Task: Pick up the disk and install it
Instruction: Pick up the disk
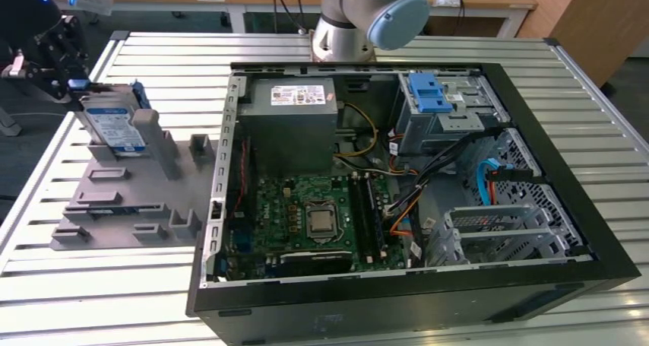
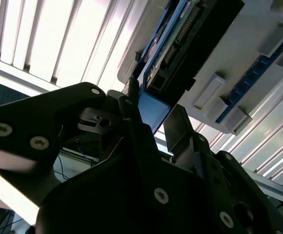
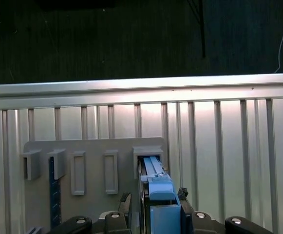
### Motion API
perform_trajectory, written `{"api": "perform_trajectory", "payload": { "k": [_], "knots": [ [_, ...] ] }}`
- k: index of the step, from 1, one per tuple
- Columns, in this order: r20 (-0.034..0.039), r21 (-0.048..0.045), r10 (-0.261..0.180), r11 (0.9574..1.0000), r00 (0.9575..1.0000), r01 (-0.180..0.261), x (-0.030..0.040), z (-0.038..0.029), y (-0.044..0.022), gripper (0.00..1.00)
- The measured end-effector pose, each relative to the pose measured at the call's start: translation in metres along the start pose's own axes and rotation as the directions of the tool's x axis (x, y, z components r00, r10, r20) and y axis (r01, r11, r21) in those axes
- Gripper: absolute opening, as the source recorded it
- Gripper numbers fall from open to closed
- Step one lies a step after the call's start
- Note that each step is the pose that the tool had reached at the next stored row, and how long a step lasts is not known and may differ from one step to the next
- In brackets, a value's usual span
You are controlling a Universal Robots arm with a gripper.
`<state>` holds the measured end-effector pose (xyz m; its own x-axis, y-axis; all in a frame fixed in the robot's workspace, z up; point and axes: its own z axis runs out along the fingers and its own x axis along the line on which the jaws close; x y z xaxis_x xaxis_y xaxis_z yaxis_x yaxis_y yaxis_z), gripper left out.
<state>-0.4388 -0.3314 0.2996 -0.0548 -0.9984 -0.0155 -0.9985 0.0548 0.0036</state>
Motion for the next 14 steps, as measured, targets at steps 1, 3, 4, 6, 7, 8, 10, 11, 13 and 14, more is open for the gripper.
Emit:
{"api": "perform_trajectory", "payload": {
  "k": [1,3,4,6,7,8,10,11,13,14],
  "knots": [
    [-0.0001,-0.0001,0.000,1.0000,1.0000,0.000,-0.0007,0.0003,0.0000,0.48],
    [0.0000,0.0000,0.000,1.0000,1.0000,0.000,-0.0027,0.0008,0.0001,0.48],
    [0.0000,0.0000,0.000,1.0000,1.0000,0.000,-0.0037,0.0010,0.0001,0.48],
    [0.0001,0.0002,0.000,1.0000,1.0000,0.000,-0.0044,0.0019,0.0002,0.48],
    [0.0000,0.0001,0.000,1.0000,1.0000,0.000,-0.0044,0.0027,0.0002,0.48],
    [-0.0004,0.0000,0.000,1.0000,1.0000,0.000,-0.0044,0.0035,0.0001,0.48],
    [-0.0023,-0.0001,0.000,1.0000,1.0000,0.000,-0.0044,0.0057,0.0002,0.48],
    [-0.0029,0.0001,0.000,1.0000,1.0000,0.000,-0.0044,0.0069,0.0002,0.48],
    [-0.0034,0.0001,0.000,1.0000,1.0000,0.000,-0.0044,0.0088,0.0002,0.48],
    [-0.0035,0.0001,0.000,1.0000,1.0000,0.000,-0.0044,0.0093,0.0002,0.48]
  ]
}}
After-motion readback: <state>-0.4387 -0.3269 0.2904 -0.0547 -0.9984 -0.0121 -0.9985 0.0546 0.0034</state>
